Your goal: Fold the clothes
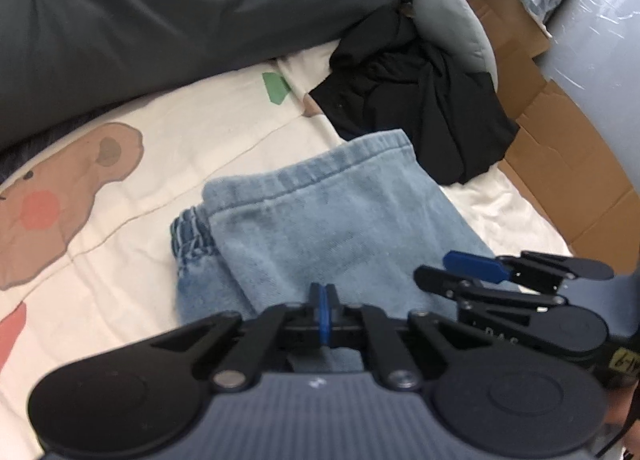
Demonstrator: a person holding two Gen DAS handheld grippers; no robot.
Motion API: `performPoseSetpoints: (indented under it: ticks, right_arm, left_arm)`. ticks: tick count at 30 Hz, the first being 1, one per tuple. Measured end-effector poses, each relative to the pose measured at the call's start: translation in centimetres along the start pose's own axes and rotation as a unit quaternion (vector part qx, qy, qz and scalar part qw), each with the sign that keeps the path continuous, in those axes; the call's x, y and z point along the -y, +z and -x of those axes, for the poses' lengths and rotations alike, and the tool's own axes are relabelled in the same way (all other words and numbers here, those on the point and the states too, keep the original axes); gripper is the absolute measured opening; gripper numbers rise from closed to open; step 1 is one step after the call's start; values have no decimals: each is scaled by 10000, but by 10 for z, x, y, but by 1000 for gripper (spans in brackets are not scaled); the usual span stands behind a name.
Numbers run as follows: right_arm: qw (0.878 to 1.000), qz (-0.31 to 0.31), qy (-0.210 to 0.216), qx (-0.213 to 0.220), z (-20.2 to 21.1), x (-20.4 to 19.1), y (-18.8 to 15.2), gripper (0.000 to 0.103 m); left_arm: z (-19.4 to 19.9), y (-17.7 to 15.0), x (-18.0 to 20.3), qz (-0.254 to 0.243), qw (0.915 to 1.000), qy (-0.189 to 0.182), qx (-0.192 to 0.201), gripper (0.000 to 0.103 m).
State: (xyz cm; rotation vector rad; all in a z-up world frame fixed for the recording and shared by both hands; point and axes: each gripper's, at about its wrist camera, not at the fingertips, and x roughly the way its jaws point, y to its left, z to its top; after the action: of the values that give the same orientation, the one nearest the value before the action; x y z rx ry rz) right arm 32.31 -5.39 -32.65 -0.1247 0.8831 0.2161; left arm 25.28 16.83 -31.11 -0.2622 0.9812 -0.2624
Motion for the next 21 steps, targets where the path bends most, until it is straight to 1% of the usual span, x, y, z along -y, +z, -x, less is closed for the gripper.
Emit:
performPoseSetpoints:
  ticks: [3, 7, 10, 13, 15, 18, 21]
  right_arm:
    - [9998, 102, -195, 15, 3, 6, -2, 41]
    - [9994, -230, -255, -2, 7, 21, -9, 41]
    - [9987, -418, -306, 0, 13, 26, -13, 41]
    - [9962, -806, -332, 44, 19, 29, -20, 40]
    - [9945, -992, -338, 81, 20, 25, -24, 41]
    - [9917, -1232, -340, 140, 21, 16, -30, 41]
    - [9883, -1470, -342, 198, 21, 7, -36, 41]
  left_arm:
    - [2, 0, 2, -42, 10000, 63, 23, 3]
    - [9, -1, 4, -65, 9999, 97, 40, 3]
    - [15, -4, 10, -113, 9999, 30, -28, 7]
    - [17, -8, 17, -161, 9998, -19, -104, 9]
    - [16, -13, 19, -183, 9998, -18, -112, 11]
    - [13, -21, 18, -80, 9998, -27, -163, 11]
    - [13, -24, 20, -143, 9998, 31, -147, 10]
